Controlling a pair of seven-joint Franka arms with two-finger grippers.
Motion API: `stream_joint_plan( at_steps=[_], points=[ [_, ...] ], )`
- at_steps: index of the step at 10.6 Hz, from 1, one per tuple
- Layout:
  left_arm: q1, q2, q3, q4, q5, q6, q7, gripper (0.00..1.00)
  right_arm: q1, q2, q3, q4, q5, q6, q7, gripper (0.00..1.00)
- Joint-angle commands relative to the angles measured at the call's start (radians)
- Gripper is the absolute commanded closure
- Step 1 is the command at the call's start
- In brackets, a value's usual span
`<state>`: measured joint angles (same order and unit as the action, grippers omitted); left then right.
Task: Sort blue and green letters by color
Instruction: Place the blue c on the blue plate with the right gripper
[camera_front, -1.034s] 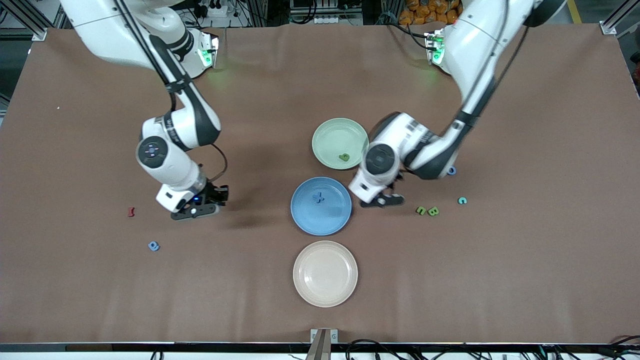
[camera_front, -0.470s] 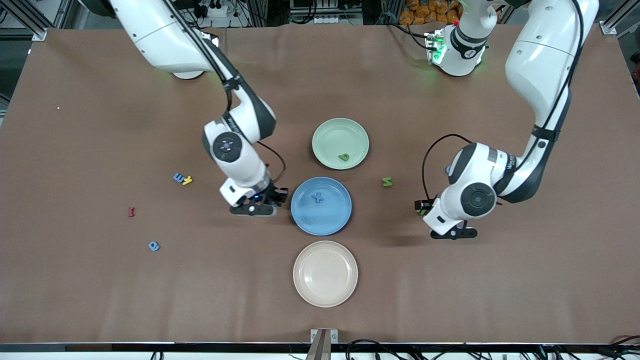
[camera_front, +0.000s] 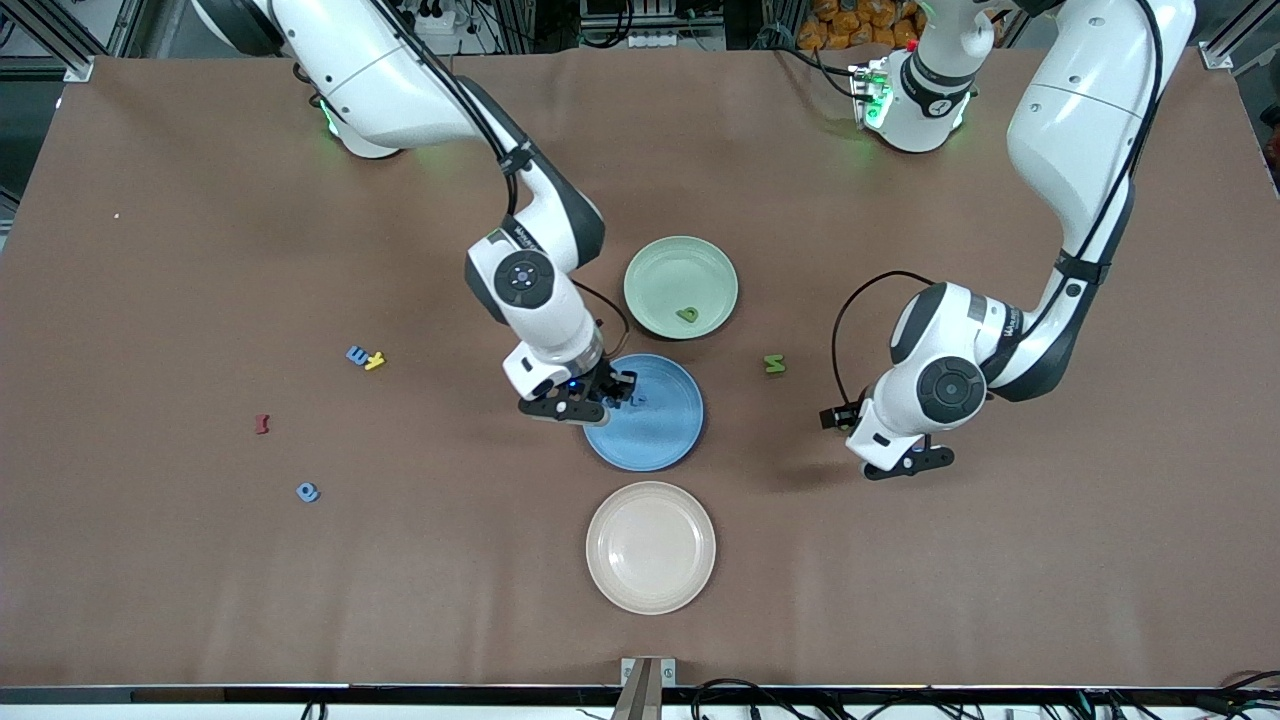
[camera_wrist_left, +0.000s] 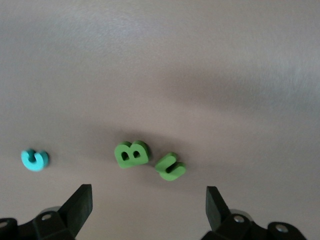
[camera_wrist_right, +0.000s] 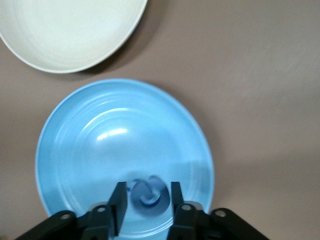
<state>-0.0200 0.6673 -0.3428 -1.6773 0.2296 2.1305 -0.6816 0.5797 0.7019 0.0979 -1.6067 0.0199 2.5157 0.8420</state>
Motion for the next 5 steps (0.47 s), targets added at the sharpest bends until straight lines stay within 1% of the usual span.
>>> stream_joint_plan(
  at_steps=[1,2,3,4,5],
  points=[
    [-0.003,-0.037,-0.001,-0.028,-0.012,0.057,-0.284,0.00,0.005,0.027,0.025,0.045,-0.005,-0.018,0.183,0.00],
    [-0.003,-0.047,-0.001,-0.041,-0.010,0.069,-0.344,0.00,0.000,0.027,0.023,0.044,-0.009,-0.047,0.178,0.00],
    [-0.001,-0.073,-0.002,-0.085,-0.010,0.097,-0.398,0.00,-0.014,0.016,0.025,0.045,-0.040,-0.101,0.128,0.00],
    [-0.001,-0.110,-0.002,-0.175,-0.007,0.194,-0.429,0.00,-0.036,0.005,0.025,0.041,-0.054,-0.168,0.004,0.00],
    [-0.001,-0.132,0.001,-0.265,-0.001,0.326,-0.482,0.00,-0.067,-0.025,0.025,0.031,-0.054,-0.228,-0.153,0.00]
  ],
)
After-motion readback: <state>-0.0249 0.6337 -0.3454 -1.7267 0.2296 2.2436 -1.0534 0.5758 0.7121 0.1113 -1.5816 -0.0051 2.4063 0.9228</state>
